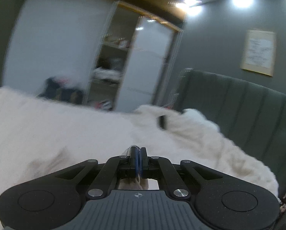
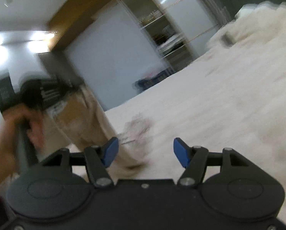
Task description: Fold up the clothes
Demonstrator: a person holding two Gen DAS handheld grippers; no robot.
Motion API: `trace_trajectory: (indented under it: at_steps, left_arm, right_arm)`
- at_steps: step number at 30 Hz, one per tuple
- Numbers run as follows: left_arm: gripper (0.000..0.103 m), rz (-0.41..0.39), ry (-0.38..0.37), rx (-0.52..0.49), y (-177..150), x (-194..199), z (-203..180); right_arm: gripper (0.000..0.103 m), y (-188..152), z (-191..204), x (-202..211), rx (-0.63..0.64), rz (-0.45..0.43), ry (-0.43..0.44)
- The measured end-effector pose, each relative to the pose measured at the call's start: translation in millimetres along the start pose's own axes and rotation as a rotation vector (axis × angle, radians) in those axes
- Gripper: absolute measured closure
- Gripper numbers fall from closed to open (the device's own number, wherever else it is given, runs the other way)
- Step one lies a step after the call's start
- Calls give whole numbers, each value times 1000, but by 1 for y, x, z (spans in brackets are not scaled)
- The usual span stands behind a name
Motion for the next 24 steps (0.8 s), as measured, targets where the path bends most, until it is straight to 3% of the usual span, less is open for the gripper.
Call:
trace_trajectory:
  at_steps: [2,6,7,8,9,10,14,16,19,24]
  left_arm:
    - [102,-4,-59,-39,10,-24,-32]
    - [100,121,-320,-200,-3,-92,-139]
    - [93,147,-350,-236,-14,-97,-153]
    - [72,164,-369,-272,-27,-101,-164]
    - [62,165,-367,-286,-36,-100,-164]
    - [50,158,-354,-288,-43,-97,-159]
    - [47,151,-242,-191,-50,-73,-98]
    - [35,144,-176,-128,-45,-58,-59]
    - [23,58,-52,-51,-30,-5,11]
    - [20,-16,192,8,-12,107,131]
  right_arm:
    - [42,2,-11,3,-24,-42,-95]
    - [42,3,-37,8,-138,-101,-179]
    - [42,3,-41,7,-144,-101,-189]
    - [42,2,-44,5,-149,-96,-192]
    - [42,1,-48,4,-155,-88,-188]
    - [42,0,-50,3,-160,-79,-181]
    - [42,-2,-46,-4,-150,-61,-160]
    - [42,-1,-42,-6,-122,-50,-147]
    - [42,0,-31,-5,-93,-28,-128]
    - [42,-5,-13,-11,-59,14,-99]
Point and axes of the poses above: each gripper's, at about its wrist camera, not at the fingertips, and x roughly against the way its jaws point, z to its left, y to its top, the point moved 1 cm from there along -x, roughly the way its jaws point, and after that the axes turned 5 degrees about y, right-handed, at the moved point
